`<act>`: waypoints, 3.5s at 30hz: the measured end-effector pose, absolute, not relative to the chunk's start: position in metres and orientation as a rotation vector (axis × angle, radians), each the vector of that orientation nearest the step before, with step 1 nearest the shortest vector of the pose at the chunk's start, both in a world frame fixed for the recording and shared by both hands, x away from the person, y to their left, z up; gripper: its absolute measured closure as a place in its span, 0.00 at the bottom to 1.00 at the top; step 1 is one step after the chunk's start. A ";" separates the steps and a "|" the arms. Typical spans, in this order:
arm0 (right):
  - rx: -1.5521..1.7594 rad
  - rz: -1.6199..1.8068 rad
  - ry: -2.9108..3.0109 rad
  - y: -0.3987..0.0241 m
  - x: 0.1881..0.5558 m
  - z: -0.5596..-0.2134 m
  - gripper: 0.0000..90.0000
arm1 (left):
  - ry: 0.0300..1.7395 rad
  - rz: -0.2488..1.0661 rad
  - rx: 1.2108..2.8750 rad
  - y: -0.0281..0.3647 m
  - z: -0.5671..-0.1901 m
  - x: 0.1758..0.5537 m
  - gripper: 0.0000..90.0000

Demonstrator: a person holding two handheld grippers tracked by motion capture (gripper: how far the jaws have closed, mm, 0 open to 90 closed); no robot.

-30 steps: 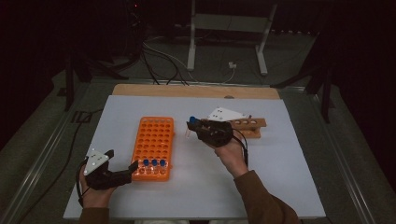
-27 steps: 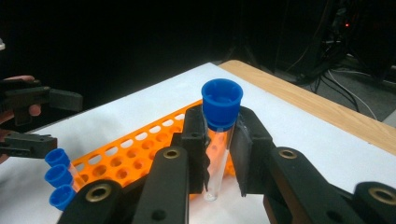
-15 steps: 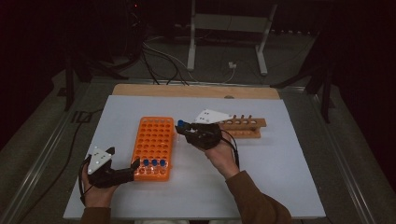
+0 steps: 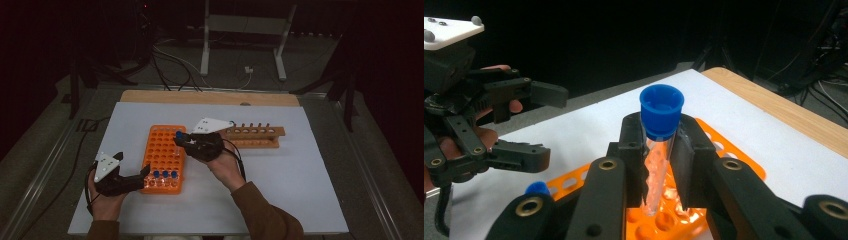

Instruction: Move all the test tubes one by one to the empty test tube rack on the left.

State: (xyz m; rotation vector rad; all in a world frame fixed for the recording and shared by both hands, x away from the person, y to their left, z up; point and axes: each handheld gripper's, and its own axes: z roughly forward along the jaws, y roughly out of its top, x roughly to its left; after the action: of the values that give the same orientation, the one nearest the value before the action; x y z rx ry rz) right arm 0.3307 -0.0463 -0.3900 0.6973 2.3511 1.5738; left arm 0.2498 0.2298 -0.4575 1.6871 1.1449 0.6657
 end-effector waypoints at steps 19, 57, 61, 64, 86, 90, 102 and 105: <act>0.673 1.566 2.436 -0.007 0.336 -0.394 0.85 | 1.039 0.637 1.689 0.218 -0.446 0.265 0.08; 0.586 1.574 2.519 0.028 0.327 -0.392 0.75 | 0.914 0.647 1.727 0.214 -0.440 0.260 0.87; 0.602 1.608 2.513 0.021 0.330 -0.388 0.56 | 0.934 0.631 1.708 0.218 -0.442 0.261 0.87; 0.633 1.613 2.481 0.013 0.331 -0.386 0.43 | 0.938 0.610 1.699 0.222 -0.445 0.262 0.87; 0.865 1.501 2.384 -0.056 0.346 -0.403 0.07 | 0.916 0.535 1.709 0.225 -0.463 0.245 0.87; 0.882 1.488 2.368 -0.068 0.346 -0.405 0.07 | 0.910 0.521 1.707 0.225 -0.466 0.243 0.87; 0.917 1.474 2.334 -0.093 0.345 -0.409 0.08 | 0.914 0.495 1.747 0.221 -0.476 0.234 0.87; 0.922 1.473 2.330 -0.097 0.345 -0.410 0.08 | 0.908 0.501 1.777 0.219 -0.478 0.232 0.87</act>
State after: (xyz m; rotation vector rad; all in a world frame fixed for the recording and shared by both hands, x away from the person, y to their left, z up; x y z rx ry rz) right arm 0.3447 -0.0967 -0.4105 0.9221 2.3300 1.4734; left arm 0.2320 0.2188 -0.4784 1.7772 0.9076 0.5015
